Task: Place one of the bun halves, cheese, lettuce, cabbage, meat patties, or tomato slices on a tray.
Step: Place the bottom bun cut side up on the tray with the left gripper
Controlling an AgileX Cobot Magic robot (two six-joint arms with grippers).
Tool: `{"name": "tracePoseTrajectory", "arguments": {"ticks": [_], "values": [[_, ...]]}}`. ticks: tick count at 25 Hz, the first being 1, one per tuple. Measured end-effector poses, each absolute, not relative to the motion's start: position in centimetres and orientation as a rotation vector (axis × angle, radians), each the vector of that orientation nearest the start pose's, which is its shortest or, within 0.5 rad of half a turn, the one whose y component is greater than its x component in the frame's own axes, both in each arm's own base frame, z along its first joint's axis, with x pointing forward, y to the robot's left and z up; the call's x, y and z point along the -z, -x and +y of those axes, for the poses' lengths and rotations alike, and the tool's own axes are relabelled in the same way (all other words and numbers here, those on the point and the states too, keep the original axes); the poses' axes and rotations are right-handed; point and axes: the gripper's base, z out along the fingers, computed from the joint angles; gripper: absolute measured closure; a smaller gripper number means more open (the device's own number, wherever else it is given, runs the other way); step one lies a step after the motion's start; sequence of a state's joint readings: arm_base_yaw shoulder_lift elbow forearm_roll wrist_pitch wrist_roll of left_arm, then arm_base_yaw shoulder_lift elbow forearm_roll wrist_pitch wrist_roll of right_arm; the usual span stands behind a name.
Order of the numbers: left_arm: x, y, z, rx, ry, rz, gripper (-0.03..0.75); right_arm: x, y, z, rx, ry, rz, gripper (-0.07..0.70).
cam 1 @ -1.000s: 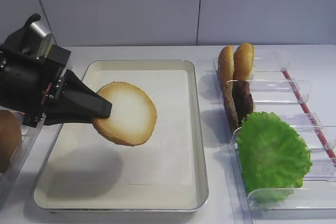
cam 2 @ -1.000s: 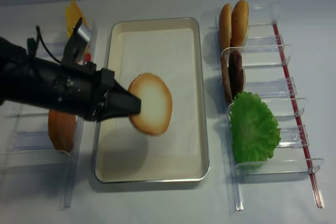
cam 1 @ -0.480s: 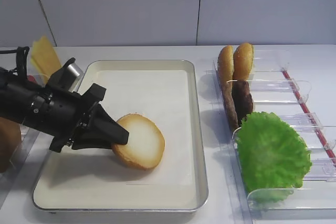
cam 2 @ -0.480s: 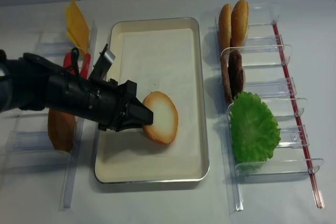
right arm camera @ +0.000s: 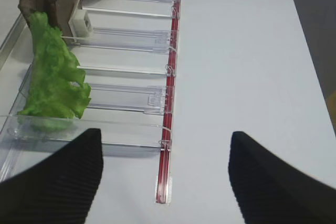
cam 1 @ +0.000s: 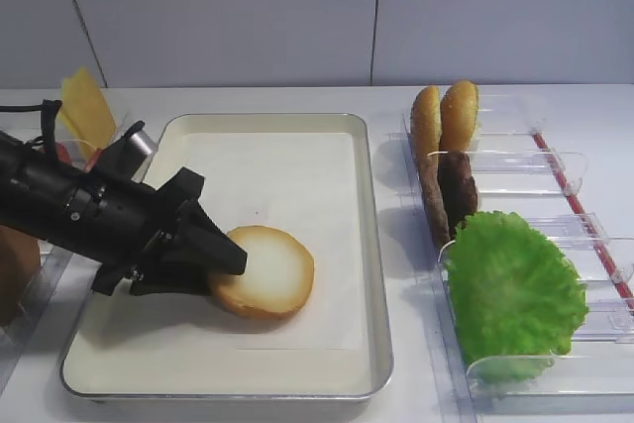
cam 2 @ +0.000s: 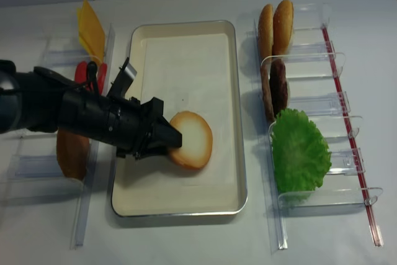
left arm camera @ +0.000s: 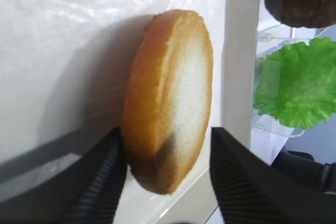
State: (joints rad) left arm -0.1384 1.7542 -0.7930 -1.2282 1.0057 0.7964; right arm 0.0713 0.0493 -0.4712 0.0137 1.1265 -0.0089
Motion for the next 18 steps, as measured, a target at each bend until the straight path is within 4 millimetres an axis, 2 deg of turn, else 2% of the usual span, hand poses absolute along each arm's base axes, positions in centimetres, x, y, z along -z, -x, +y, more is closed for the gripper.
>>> {"name": "tracePoseTrajectory", "arguments": {"ticks": [3,10,14,18], "values": [[-16.5,-26.9,-10.9,1.368,-0.103,2.804,0.351,-26.4,-0.2,0.1,-0.052,0.088,2.187,0.11],[-18.5,-28.0,-10.4,1.229,-0.206,2.991,0.337,-26.4,-0.2,0.1,-0.052,0.088,2.187,0.11],[-19.9,-29.3,-9.4,0.986,-0.222,3.109,0.337,-26.4,-0.2,0.1,-0.052,0.088,2.187,0.11],[-21.0,-30.0,-8.4,0.762,-0.15,3.16,0.337,-26.4,-0.2,0.1,-0.051,0.09,2.187,0.11]]}}
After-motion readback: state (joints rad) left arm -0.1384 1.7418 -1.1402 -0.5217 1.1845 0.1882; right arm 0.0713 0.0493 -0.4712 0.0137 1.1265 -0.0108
